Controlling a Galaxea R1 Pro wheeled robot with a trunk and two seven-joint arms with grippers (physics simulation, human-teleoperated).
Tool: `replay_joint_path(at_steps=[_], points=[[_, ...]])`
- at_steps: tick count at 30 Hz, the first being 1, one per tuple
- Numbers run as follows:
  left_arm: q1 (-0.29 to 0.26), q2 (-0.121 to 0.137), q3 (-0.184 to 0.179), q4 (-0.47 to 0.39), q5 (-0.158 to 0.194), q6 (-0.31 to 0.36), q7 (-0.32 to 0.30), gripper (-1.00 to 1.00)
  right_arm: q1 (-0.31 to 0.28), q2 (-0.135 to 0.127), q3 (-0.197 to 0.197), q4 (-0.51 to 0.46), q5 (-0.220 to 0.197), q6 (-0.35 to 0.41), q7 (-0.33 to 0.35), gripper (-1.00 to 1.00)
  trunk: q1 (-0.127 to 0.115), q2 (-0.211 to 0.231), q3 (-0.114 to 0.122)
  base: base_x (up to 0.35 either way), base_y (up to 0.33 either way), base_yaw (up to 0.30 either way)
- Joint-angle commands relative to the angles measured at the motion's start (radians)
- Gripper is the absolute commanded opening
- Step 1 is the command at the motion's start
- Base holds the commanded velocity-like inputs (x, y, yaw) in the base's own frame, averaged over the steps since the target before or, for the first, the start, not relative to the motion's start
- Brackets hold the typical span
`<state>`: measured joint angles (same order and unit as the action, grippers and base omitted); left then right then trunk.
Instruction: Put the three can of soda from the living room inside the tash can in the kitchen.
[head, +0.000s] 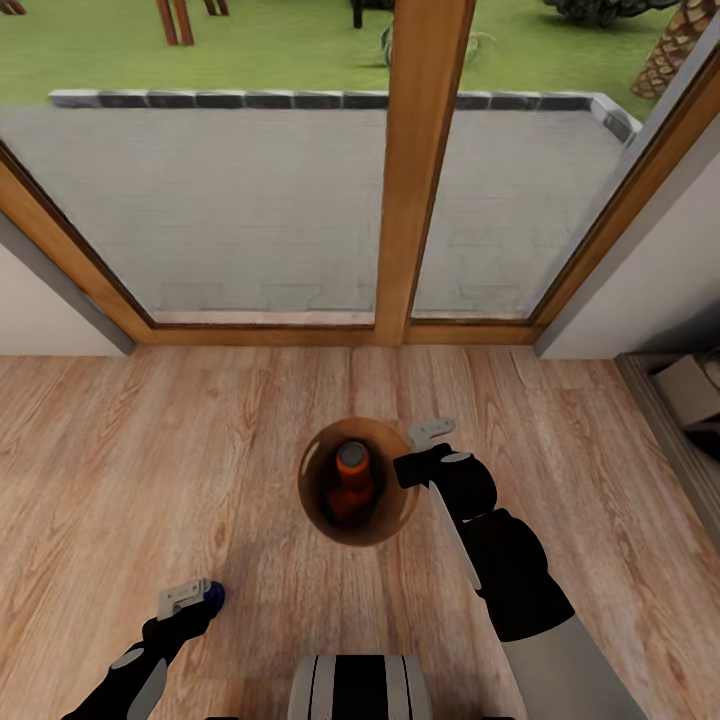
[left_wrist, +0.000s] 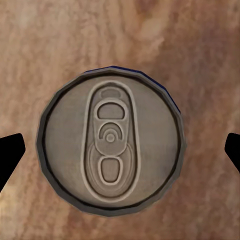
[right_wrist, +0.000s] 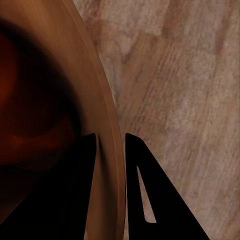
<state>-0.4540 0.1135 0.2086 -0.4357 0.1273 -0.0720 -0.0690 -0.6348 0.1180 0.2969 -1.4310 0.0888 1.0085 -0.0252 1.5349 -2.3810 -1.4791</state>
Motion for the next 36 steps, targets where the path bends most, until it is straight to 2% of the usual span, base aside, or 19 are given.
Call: replay_joint_path(at_steps=[1, 7, 22, 23, 36], points=[[0.000, 0.000, 0.000, 0.000, 0.000, 0.000, 0.000, 1.00, 0.000, 0.000, 0.001, 0.000, -0.020, -0.001, 0.001, -1.00, 0.000, 0.000, 0.000, 0.000, 0.000, 0.000], [0.000, 0.000, 0.000, 0.000, 0.000, 0.000, 0.000, 1.00, 0.000, 0.000, 0.001, 0.000, -0.020, -0.001, 0.001, -1.00, 0.023, -0.042, -0.019, 0.000, 0.000, 0.000], [0.000, 0.000, 0.000, -0.001, 0.000, 0.000, 0.000, 1.00, 0.000, 0.000, 0.001, 0.000, -0.020, -0.001, 0.001, -1.00, 0.031, -0.056, -0.025, 0.000, 0.000, 0.000], [0.000, 0.000, 0.000, -0.001, 0.000, 0.000, 0.000, -1.00, 0.000, 0.000, 0.001, 0.000, -0.020, -0.001, 0.001, -1.00, 0.031, -0.056, -0.025, 0.000, 0.000, 0.000], [0.000, 0.000, 0.001, -0.029, 0.000, 0.000, 0.000, -1.00, 0.000, 0.000, 0.001, -0.001, -0.020, -0.001, 0.001, -1.00, 0.031, -0.056, -0.025, 0.000, 0.000, 0.000]])
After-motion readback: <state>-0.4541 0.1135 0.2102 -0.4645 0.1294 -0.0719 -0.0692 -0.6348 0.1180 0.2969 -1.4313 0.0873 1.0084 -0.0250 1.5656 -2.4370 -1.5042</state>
